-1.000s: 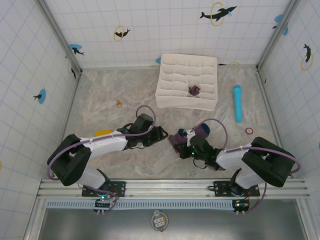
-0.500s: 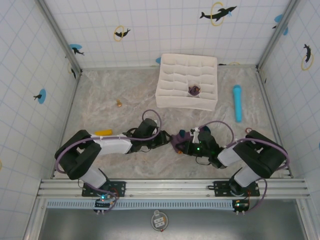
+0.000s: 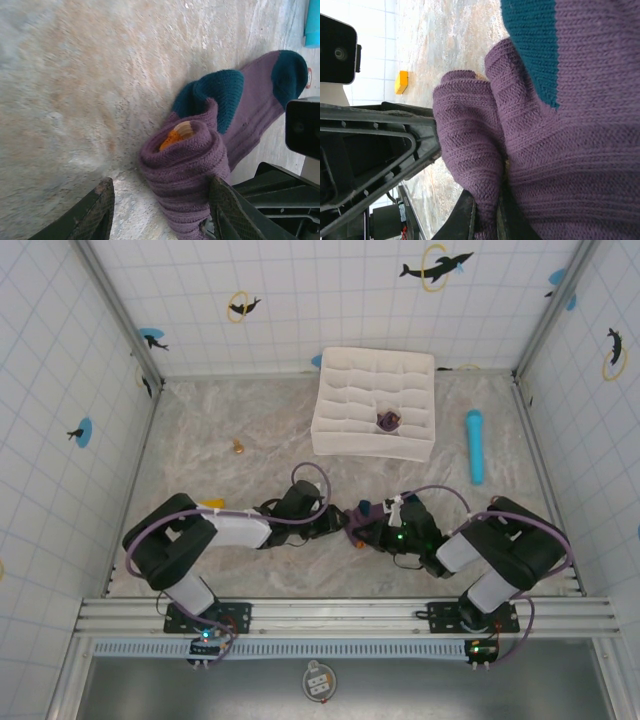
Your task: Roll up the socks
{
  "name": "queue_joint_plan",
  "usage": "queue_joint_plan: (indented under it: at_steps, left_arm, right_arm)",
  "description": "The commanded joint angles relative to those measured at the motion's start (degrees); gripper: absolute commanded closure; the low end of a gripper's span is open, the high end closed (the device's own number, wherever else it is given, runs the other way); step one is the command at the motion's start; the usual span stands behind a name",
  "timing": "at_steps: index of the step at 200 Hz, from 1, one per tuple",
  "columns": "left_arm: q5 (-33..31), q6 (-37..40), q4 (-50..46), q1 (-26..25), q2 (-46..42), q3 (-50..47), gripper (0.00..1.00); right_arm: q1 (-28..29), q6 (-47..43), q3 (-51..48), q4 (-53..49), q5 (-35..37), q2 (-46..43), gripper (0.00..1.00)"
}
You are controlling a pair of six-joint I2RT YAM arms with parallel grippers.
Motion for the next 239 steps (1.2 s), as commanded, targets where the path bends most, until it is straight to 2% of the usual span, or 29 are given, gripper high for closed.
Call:
queue_joint_plan:
  at_steps: [1, 32, 56, 76, 89, 105, 131, 167, 207, 223, 239]
  left_arm:
    - [0.04, 0.19, 2.02, -0.51, 2.54, 1.30, 0.53]
    - [-1.00, -1.14, 2.38, -0.51, 3.64, 0.95, 0.60]
    - [-1.84, -1.78, 1.03, -0.47, 4.73, 1.74, 0.69]
    - [-2.79, -1.93, -1.99, -0.51, 5.27, 3.18, 0.90]
    - [-2.96, -1.70, -4.05, -0.51, 5.45, 4.39, 1.00]
    - [-3.69, -1.15, -8.13, -0.51, 5.47, 5.92, 1.00]
    - [-4.56, -1.07, -14.07, -0.26, 5.36, 8.48, 1.00]
    - [-2.94, -2.39, -18.74, 0.97, 5.01, 10.31, 1.00]
    - [-1.58, -2.53, -25.38, 2.07, 5.18, 13.55, 1.00]
    - [-1.03, -2.48, -27.57, 2.37, 5.45, 14.73, 1.00]
    - [-0.73, -2.31, -29.88, 2.56, 5.54, 15.70, 1.00]
  right_arm:
    - [-0.10, 0.99, -1.48, -5.32, -1.78, 2.20, 1.00]
    - [-0.45, 1.49, -1.49, -4.50, -1.82, 2.12, 1.00]
    - [-0.85, 1.69, -1.52, -3.82, -2.43, 2.30, 1.00]
    - [-1.41, 1.36, -1.89, -3.95, -2.53, 1.63, 1.00]
    - [-1.70, 0.56, -2.11, -5.11, -2.08, 0.55, 0.97]
    - [-1.69, -2.15, -1.49, -10.08, -0.64, -2.20, 0.88]
    - [-1.51, -7.74, 0.96, -21.46, 4.24, -8.51, 0.61]
    - [-0.05, -17.17, 6.46, -37.74, 11.36, -17.94, 0.40]
    - [3.45, -25.54, 11.22, -48.03, 19.05, -25.55, 0.26]
    - [6.59, -29.04, 12.72, -51.62, 25.40, -27.90, 0.23]
    - [11.50, -33.30, 13.67, -55.66, 34.09, -29.91, 0.15]
